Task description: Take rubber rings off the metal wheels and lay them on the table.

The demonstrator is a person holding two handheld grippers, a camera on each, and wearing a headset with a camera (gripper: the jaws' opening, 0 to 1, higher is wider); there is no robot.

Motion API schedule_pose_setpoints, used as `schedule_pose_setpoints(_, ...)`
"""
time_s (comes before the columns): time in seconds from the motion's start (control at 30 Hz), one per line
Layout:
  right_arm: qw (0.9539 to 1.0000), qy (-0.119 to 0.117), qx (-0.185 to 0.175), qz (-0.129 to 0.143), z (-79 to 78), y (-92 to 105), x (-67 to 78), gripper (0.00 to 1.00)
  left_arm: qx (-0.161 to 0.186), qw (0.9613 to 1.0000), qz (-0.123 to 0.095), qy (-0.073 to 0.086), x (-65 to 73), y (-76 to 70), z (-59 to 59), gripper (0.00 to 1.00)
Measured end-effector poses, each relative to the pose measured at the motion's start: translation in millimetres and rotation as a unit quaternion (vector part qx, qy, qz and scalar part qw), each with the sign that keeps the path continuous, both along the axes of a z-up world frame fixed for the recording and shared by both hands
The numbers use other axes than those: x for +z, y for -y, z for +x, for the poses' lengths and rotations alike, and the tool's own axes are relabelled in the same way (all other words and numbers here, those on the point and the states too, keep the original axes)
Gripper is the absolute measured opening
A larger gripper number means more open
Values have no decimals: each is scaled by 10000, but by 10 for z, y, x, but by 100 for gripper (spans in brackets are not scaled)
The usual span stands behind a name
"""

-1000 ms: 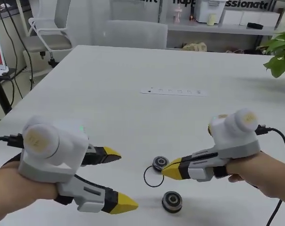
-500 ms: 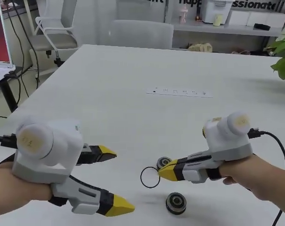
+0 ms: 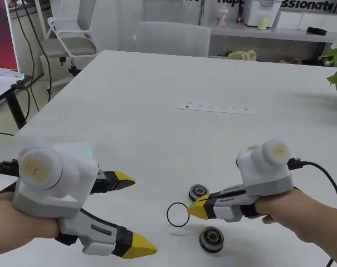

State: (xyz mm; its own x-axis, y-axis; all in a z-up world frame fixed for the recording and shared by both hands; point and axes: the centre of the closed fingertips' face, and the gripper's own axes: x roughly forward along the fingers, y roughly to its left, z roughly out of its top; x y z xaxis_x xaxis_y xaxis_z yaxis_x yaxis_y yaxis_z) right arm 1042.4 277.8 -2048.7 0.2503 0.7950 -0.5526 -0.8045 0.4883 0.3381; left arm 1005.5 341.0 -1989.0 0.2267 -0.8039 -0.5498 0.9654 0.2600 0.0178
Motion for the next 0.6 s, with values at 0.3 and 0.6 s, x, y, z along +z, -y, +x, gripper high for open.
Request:
schedule_pose_setpoints(0.3, 9998, 17, 10, -190, 9, -9, -96, 0, 10, 10000, 14, -10, -7, -14, 22, 74)
schedule_pose_setpoints(0.6, 9992, 45, -84, -382, 35, 61, -181, 0, -27, 10000, 59, -30, -41, 0, 20, 74)
